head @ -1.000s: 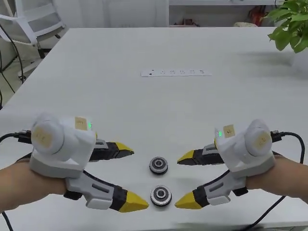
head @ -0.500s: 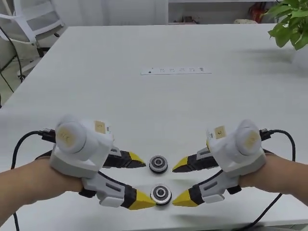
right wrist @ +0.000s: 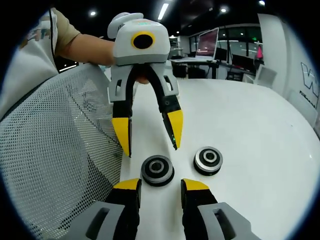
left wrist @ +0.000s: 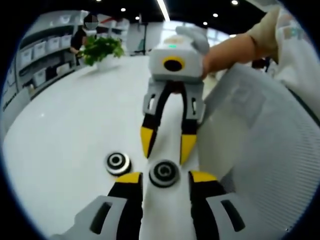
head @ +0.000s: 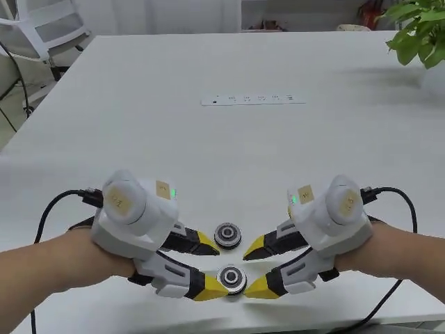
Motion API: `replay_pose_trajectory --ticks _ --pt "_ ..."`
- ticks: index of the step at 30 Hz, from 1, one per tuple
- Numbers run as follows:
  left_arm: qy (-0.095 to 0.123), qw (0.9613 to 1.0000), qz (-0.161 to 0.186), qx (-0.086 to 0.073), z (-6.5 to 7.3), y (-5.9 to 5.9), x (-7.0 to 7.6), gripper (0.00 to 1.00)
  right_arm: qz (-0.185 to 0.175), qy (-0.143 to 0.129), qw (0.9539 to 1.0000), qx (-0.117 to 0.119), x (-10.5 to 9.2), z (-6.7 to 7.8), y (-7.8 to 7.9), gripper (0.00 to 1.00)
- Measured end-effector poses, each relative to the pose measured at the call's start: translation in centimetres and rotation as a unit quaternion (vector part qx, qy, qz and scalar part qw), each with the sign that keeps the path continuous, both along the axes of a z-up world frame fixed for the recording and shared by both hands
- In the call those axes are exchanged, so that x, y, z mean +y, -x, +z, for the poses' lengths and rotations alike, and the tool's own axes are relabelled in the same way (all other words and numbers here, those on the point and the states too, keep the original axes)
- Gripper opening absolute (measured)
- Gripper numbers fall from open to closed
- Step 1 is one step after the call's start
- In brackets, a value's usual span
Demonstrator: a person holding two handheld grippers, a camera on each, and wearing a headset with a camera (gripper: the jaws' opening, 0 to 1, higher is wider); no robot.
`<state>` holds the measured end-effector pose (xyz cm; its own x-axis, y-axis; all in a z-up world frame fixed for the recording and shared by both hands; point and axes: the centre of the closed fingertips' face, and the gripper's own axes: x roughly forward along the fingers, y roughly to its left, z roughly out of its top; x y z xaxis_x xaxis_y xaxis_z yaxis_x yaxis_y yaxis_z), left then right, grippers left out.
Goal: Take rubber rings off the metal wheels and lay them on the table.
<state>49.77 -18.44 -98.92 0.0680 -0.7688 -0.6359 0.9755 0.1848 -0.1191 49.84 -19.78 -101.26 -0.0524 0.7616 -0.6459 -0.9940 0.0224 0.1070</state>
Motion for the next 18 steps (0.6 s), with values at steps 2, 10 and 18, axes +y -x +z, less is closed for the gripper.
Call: replay_pose_trajectory --ticks 2,10,18 --pt "0.0 1.0 0.0 0.0 -0.1 0.0 -0.2 0.34 -0.001 -0.001 1.0 0.004 0.0 0.0 0.0 0.28" --pt "-0.006 1.0 0.0 -0.008 -0.8 0.2 -0.6 0.25 -0.01 -0.007 0.9998 0.015 0.1 -0.2 0.0 0.24" --pt "-0.014 0.9993 -0.007 -0.035 -1.1 0.1 -0.8 0.2 -0.014 -0.007 0.9997 0.019 0.1 -0.4 0.1 0.21"
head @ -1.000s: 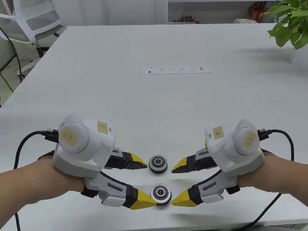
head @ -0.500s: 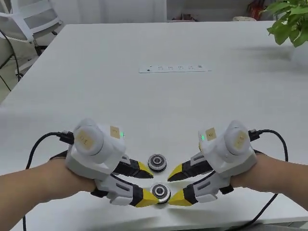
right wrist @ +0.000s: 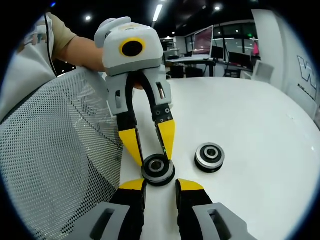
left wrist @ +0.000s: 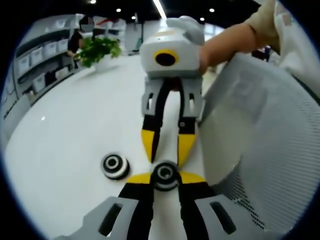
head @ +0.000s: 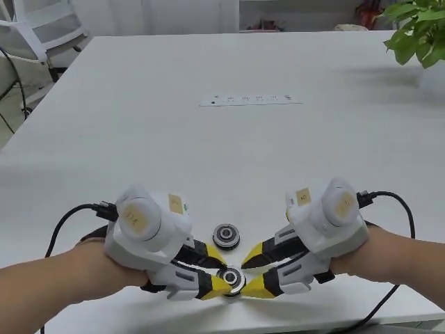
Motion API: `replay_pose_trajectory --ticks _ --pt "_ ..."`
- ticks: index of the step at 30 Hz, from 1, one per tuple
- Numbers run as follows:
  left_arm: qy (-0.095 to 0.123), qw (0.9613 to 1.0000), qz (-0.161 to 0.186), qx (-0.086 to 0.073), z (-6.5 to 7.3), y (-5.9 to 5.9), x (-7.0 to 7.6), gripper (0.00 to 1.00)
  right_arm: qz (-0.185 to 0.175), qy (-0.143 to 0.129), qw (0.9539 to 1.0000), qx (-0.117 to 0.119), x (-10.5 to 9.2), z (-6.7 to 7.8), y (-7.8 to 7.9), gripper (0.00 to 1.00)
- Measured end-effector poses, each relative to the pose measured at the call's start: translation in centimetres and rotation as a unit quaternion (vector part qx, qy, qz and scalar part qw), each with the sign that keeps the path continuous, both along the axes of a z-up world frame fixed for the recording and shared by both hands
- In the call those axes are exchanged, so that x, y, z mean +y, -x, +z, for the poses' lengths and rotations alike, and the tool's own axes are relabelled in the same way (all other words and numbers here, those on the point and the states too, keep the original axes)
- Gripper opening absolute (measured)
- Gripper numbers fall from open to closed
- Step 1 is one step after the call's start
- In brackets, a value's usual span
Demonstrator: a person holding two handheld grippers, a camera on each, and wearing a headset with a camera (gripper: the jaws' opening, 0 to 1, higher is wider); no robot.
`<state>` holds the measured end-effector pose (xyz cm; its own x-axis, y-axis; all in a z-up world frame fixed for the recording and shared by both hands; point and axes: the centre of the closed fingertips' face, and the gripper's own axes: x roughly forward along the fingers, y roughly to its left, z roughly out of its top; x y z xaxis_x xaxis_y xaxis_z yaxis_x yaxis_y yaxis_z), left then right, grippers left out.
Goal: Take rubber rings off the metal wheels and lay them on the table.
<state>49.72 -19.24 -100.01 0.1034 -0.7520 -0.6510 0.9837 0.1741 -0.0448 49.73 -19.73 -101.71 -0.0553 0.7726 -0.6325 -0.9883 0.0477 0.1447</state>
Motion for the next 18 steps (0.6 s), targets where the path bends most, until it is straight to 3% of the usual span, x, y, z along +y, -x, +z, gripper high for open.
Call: replay_pose_trajectory --ticks 8,13,18 --pt "-0.003 0.9995 -0.016 -0.026 -0.08 0.32 -0.1 0.15 -0.009 -0.006 0.9999 0.009 -0.05 -0.06 0.0 0.21" --pt "-0.003 0.9994 -0.014 -0.032 0.01 0.27 -0.09 0.15 -0.01 -0.008 0.9998 0.018 -0.09 0.03 0.28 0.16" --pt "-0.003 0.9993 -0.013 -0.034 0.04 0.18 -0.12 0.14 -0.021 -0.017 0.9993 0.026 -0.08 0.33 0.06 0.21"
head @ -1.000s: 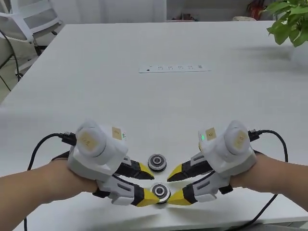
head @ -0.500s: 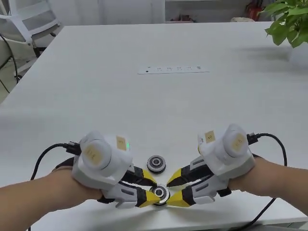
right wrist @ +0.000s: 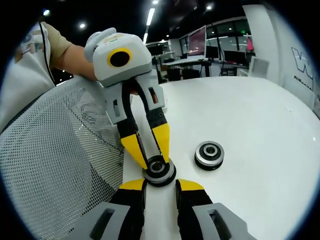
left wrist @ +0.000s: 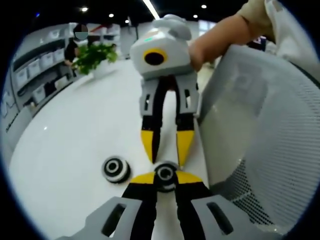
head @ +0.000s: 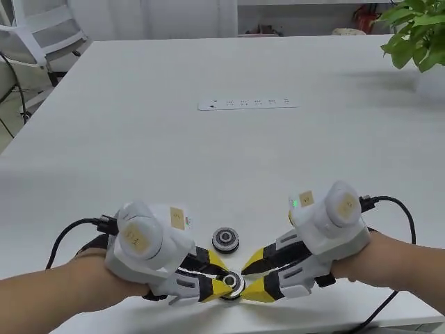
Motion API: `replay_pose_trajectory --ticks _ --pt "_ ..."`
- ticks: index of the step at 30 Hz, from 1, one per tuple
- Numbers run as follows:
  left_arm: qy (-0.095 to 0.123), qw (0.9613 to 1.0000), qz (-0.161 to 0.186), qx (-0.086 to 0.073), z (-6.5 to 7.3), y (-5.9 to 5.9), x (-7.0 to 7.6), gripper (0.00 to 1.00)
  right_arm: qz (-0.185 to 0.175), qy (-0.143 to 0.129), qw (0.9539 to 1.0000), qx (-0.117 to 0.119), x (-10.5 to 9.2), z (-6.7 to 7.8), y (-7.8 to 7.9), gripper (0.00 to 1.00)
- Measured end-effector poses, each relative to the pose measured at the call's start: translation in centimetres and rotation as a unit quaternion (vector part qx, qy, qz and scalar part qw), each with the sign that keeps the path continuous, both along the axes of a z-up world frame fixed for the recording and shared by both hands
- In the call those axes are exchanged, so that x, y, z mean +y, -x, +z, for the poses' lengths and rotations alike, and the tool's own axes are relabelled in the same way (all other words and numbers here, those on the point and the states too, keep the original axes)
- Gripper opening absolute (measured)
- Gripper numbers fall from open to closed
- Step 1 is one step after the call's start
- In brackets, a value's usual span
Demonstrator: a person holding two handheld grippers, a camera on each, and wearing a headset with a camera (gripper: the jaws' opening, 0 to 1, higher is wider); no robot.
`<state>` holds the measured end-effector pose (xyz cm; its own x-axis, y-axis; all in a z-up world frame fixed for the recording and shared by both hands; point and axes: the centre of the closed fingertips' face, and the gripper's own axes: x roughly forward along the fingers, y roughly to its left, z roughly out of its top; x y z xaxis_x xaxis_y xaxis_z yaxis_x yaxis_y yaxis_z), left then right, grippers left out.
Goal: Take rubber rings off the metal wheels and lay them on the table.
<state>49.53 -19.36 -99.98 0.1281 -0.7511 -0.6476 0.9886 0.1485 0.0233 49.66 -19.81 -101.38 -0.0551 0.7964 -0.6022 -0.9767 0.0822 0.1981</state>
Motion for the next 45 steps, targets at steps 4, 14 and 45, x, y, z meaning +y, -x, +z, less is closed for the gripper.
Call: replay_pose_trajectory --ticks 4,14,45 --pt "0.001 1.0 0.001 -0.001 0.0 0.0 -0.1 0.14 0.003 -0.003 1.0 -0.008 0.4 0.1 0.1 0.24" --pt "0.003 1.0 0.006 -0.001 -0.1 -0.1 -0.1 0.14 0.003 0.009 0.9999 -0.012 0.3 -0.4 0.1 0.22" --pt "-0.004 0.9998 0.007 -0.017 -0.2 -0.3 -0.2 0.13 -0.01 0.026 0.9996 0.005 -0.7 -0.4 0.0 0.0"
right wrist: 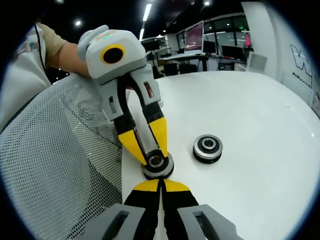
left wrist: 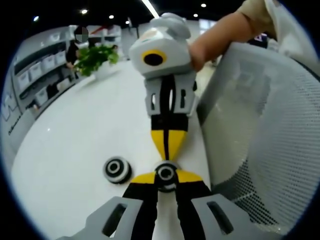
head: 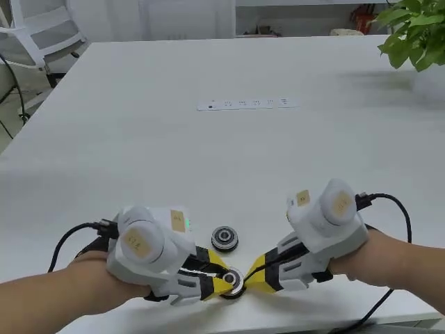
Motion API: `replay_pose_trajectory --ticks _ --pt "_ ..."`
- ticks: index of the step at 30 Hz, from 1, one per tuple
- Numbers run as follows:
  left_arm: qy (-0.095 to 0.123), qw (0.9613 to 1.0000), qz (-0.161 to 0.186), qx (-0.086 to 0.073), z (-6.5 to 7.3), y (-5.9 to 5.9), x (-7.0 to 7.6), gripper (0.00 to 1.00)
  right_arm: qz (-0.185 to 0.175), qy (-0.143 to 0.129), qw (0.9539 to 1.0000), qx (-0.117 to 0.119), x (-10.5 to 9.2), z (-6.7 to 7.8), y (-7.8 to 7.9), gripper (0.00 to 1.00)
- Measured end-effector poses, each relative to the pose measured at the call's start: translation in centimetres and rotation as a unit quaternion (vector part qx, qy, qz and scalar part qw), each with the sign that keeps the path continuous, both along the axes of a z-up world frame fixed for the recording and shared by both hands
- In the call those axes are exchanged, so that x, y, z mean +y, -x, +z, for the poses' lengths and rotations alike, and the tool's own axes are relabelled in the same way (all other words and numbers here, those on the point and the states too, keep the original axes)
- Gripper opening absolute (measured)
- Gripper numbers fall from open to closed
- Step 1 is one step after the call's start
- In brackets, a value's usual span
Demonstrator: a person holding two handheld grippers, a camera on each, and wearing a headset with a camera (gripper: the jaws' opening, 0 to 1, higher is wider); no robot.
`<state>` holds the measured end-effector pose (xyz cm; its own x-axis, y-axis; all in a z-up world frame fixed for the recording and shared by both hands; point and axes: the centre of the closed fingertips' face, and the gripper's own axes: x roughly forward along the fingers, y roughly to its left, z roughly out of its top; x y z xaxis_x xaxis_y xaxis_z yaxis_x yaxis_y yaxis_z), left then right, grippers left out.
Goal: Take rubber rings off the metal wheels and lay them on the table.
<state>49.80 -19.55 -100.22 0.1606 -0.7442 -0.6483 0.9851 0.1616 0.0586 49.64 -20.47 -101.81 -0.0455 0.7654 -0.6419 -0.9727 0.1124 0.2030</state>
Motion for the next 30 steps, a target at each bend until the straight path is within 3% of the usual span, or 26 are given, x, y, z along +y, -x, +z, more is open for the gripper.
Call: replay_pose_trajectory --ticks 10,20,30 --pt "-0.001 1.0 0.002 -0.001 0.0 0.0 0.0 0.13 -0.037 -0.02 0.9982 0.042 -0.3 0.4 -0.2 0.0" --pt "-0.003 1.0 0.006 -0.001 0.0 -0.1 0.0 0.12 -0.087 -0.053 0.9904 0.094 -0.2 1.0 -0.9 0.0" --pt "-0.009 0.9998 0.015 -0.005 -0.1 -0.2 -0.1 0.12 -0.104 -0.064 0.9862 0.112 0.0 1.3 -1.0 0.0"
